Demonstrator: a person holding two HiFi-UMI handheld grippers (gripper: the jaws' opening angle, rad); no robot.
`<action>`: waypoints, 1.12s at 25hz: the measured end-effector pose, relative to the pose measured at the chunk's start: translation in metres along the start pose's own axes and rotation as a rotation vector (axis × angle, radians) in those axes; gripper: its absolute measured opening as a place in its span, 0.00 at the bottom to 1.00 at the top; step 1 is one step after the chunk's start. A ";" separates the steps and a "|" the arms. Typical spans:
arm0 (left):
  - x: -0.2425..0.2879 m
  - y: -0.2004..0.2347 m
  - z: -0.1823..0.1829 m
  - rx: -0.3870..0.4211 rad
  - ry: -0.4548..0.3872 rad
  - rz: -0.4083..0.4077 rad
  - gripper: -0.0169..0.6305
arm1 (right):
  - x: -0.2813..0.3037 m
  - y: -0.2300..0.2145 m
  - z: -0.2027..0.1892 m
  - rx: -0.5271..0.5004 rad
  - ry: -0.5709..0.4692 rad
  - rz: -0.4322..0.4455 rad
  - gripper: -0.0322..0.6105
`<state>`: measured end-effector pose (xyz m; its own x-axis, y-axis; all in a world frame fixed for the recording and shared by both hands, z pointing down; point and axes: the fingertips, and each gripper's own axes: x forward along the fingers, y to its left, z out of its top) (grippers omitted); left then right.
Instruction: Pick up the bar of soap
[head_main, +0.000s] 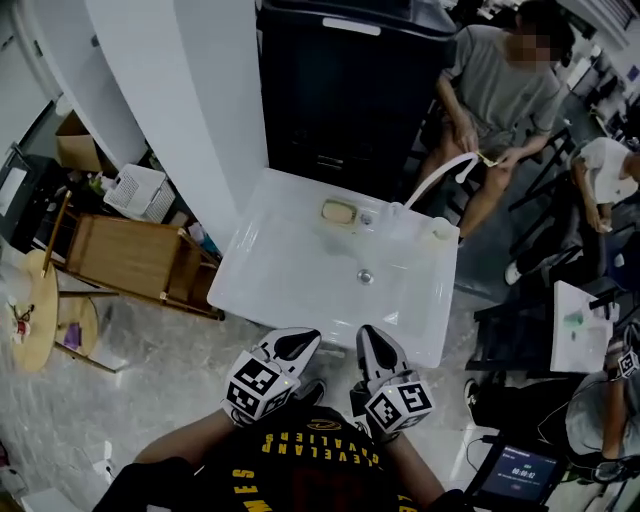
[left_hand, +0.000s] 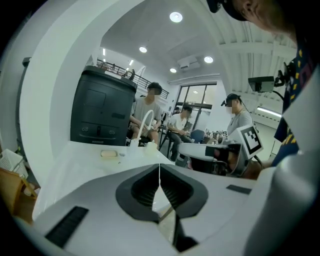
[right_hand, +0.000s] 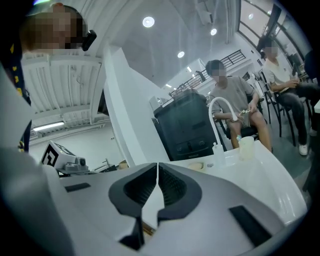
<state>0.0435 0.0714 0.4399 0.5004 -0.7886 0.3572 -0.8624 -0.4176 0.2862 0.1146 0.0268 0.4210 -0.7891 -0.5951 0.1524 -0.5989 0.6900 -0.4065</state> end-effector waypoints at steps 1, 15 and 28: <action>0.005 0.005 0.004 0.005 0.000 -0.011 0.05 | 0.004 -0.004 0.003 0.001 -0.004 -0.014 0.08; 0.066 0.120 0.066 0.074 0.013 -0.159 0.05 | 0.110 -0.047 0.028 0.039 -0.038 -0.214 0.08; 0.116 0.216 0.094 0.148 0.061 -0.130 0.05 | 0.179 -0.077 0.030 0.062 -0.003 -0.281 0.08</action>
<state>-0.0925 -0.1523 0.4599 0.6080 -0.6970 0.3802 -0.7898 -0.5795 0.2010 0.0235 -0.1450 0.4520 -0.5926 -0.7610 0.2640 -0.7846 0.4712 -0.4029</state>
